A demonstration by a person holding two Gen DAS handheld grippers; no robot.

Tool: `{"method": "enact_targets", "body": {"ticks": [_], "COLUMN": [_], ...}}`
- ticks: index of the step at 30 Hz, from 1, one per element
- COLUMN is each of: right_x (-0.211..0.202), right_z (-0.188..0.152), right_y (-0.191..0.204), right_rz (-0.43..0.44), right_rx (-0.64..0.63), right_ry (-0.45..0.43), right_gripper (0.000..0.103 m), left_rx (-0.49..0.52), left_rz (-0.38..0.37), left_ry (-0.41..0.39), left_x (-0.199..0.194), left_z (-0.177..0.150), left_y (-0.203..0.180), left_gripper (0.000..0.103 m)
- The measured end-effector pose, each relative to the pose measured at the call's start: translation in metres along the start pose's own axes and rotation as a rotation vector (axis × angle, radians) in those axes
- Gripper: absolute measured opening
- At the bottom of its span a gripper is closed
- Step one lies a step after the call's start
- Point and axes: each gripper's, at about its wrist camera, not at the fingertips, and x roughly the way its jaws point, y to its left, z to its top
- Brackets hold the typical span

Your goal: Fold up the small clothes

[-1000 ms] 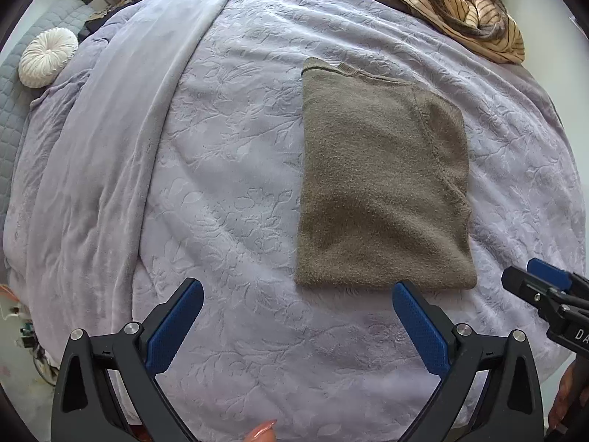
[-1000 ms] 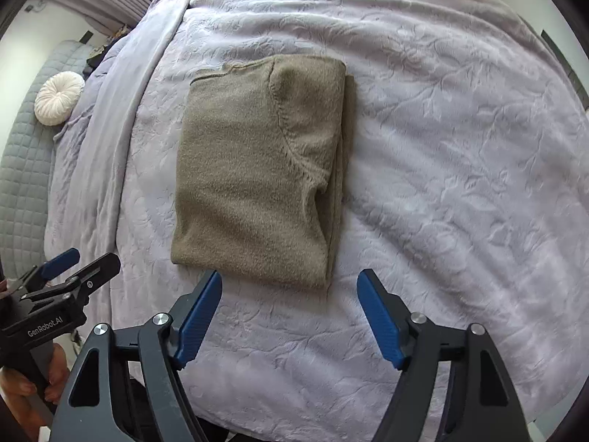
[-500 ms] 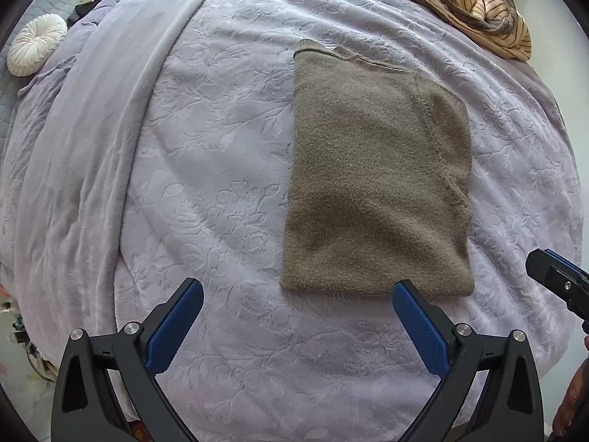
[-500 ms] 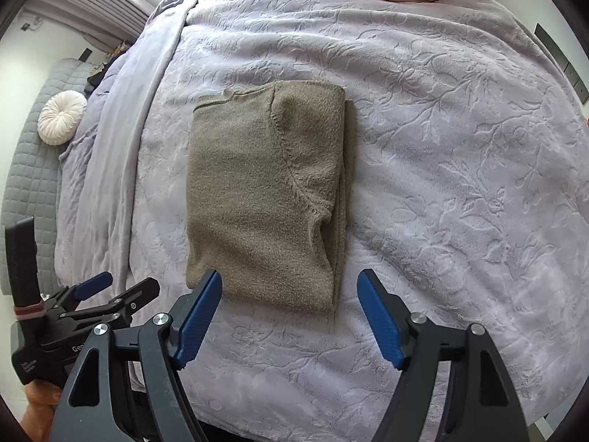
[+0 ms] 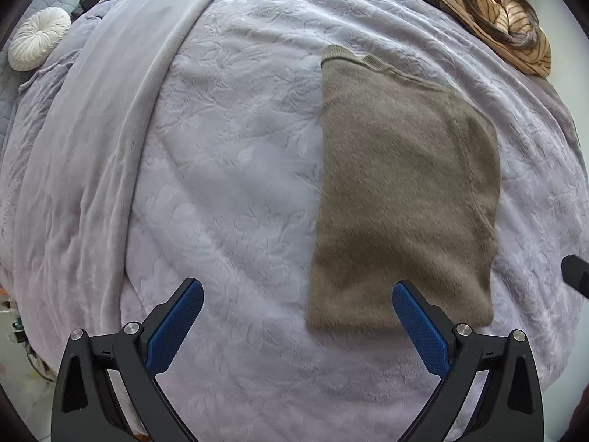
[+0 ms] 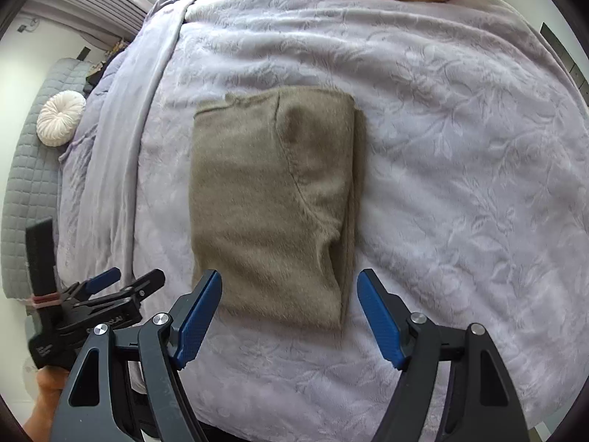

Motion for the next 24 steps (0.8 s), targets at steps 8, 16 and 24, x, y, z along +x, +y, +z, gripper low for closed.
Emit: {"method": "enact_targets", "body": {"ticks": [8,16,24], "right_x": [-0.015,0.036,0.082], "right_z": [0.054,0.074,0.069], "right_y": [0.011,-0.017,-0.059], "right_rz": [0.044,0.096,0.153], "right_rx": [-0.02,0.046,0.167], "right_ry": [-0.097,-0.003,0.077], "right_gripper": [0.079,0.079,0.079], "left_rx": [-0.043,-0.009,-0.012], "left_rz": [-0.053,-0.066,-0.073], "left_ry": [-0.04,-0.015,0.03], "left_x": [0.002,0.028,0.056], "left_z": [0.042,0.064,0.069], "left_y": [0.005,-0.005,-0.009], "left_gripper": [0.103,0.103,0.103]}}
